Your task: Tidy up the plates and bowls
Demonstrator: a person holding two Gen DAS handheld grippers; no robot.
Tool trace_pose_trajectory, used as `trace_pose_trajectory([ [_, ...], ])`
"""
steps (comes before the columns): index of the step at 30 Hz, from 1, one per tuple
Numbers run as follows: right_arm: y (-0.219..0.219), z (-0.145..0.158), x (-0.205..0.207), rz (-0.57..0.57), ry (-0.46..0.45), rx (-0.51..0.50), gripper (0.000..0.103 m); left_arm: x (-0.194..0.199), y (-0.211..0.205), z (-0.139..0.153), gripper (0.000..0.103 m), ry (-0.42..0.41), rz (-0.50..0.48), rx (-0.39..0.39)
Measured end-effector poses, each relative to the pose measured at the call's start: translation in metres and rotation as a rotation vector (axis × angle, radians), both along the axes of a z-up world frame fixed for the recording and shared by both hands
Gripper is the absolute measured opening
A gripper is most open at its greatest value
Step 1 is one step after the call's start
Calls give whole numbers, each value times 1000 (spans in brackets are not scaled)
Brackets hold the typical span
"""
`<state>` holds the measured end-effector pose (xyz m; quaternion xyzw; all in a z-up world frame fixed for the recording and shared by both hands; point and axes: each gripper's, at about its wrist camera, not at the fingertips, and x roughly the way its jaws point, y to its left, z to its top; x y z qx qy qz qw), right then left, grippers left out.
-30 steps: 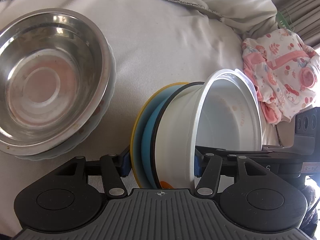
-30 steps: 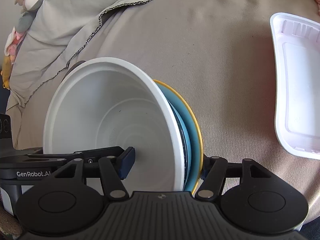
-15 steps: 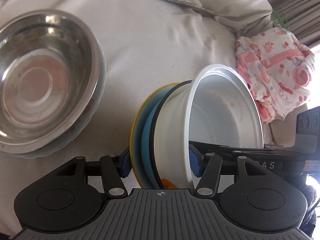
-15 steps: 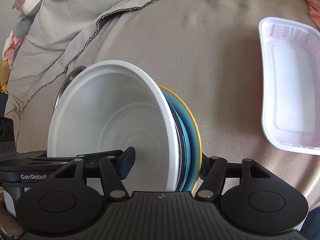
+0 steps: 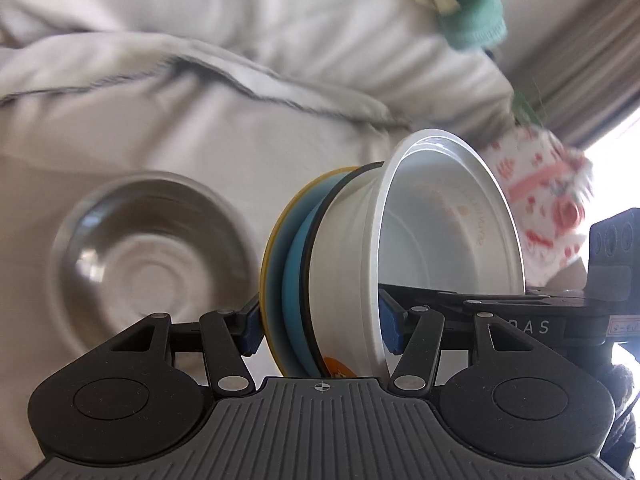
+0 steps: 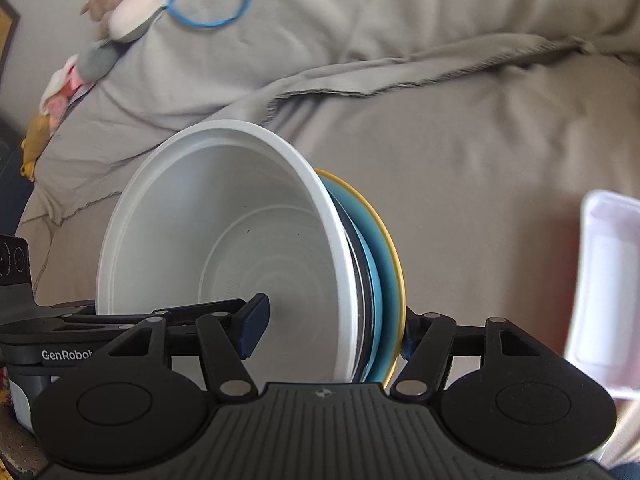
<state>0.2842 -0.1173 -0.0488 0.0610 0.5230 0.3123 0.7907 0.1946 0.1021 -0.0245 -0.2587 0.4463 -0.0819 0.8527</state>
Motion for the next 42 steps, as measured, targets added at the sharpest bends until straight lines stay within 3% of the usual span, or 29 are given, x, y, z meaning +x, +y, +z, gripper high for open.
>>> trace_pose_trajectory([
  [5, 72, -1, 6, 88, 25, -31, 64, -16, 55, -12, 60, 8, 89, -2],
  [10, 127, -31, 13, 123, 80, -135, 64, -12, 100, -52, 60, 51, 134, -33],
  [12, 138, -39, 15, 124, 71, -178, 64, -12, 113, -68, 60, 52, 147, -51],
  [17, 149, -51, 17, 95, 85, -193, 69, -23, 132, -74, 57, -72, 145, -84],
  [23, 146, -44, 12, -40, 87, -139, 67, -35, 140, -72, 53, -100, 146, -111],
  [25, 145, -36, 4, -44, 39, -146, 67, -39, 145, -71, 55, -113, 153, -149],
  [29, 153, -4, -29, -23, -277, -276, 70, -39, 143, -69, 53, -116, 160, -139],
  [31, 160, 4, -44, -10, -372, -323, 81, -40, 143, -68, 53, -107, 167, -144],
  [33, 162, 4, -51, -6, -395, -337, 81, -43, 144, -66, 53, -106, 176, -140],
  [37, 162, -8, -55, -51, -355, -342, 81, -51, 147, -59, 53, -123, 197, -116],
  [42, 152, -15, -57, -92, -297, -258, 81, -54, 152, -57, 52, -135, 200, -129],
])
